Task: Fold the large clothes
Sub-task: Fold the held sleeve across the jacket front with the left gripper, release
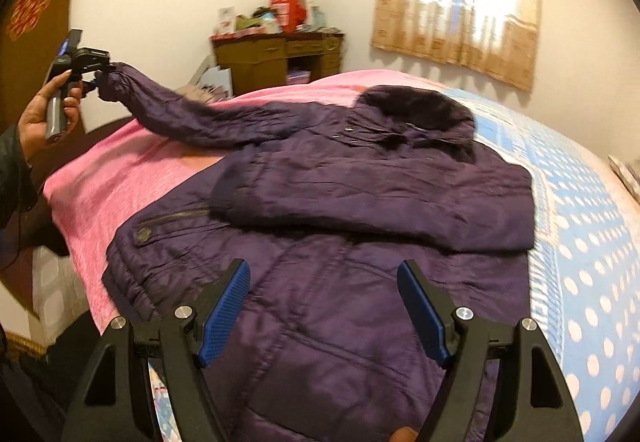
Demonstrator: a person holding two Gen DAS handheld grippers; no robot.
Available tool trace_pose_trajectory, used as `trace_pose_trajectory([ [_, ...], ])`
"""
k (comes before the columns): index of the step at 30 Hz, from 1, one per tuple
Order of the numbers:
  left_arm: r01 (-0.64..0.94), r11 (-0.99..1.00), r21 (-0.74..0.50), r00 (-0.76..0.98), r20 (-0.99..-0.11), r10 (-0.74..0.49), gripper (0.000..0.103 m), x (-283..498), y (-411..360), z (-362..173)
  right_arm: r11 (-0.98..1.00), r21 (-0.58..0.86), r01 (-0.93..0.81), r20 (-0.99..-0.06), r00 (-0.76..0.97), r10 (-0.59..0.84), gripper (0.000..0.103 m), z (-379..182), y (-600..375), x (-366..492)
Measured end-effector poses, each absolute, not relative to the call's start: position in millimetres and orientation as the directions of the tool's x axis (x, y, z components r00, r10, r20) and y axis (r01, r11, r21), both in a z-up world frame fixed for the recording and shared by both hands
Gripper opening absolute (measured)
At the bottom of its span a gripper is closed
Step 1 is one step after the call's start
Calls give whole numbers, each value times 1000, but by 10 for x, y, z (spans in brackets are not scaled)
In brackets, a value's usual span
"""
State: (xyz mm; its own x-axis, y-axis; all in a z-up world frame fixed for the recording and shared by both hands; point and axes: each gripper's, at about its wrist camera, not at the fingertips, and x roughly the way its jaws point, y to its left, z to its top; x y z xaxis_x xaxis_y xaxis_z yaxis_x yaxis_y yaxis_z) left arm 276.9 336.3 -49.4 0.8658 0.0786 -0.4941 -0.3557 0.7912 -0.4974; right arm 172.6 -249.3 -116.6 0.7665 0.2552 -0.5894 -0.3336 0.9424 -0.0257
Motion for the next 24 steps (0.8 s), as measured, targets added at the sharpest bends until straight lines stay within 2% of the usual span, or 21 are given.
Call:
trace_pose_trajectory([
  [5, -215, 868, -446, 922, -386, 30, 33, 2898, 2690, 47, 966, 43, -257, -577, 782, 234, 76, -1135, -2809, 1748],
  [9, -60, 913, -404, 948, -311, -75, 33, 2976, 2006, 422, 978, 84, -193, -579, 789, 205, 76, -1165, -3042, 1741],
  [12, 74, 945, -320, 946, -277, -168, 33, 3020, 1282, 561, 981, 107, -163, -578, 793, 195, 76, -1202, -3199, 1701],
  [15, 190, 953, -236, 927, -278, -253, 33, 2973, 612, 486, 985, 122, -123, -581, 795, 172, 76, -1258, -3363, 1622],
  [19, 317, 937, -148, 877, -331, -350, 34, 2968, -221, 197, 988, 134, -72, -612, 779, 140, 76, -1344, -3567, 1573],
  [20, 339, 932, -126, 863, -353, -362, 37, 2963, -413, 102, 989, 134, -56, -621, 773, 128, 76, -1369, -3622, 1559],
  [22, 365, 928, -72, 832, -422, -360, 69, 2974, -817, -115, 990, 136, -30, -633, 766, 110, 76, -1401, -3706, 1534],
  [24, 392, 920, -25, 809, -466, -358, 78, 2879, -1057, -330, 990, 143, -5, -639, 763, 96, 76, -1423, -3784, 1511],
])
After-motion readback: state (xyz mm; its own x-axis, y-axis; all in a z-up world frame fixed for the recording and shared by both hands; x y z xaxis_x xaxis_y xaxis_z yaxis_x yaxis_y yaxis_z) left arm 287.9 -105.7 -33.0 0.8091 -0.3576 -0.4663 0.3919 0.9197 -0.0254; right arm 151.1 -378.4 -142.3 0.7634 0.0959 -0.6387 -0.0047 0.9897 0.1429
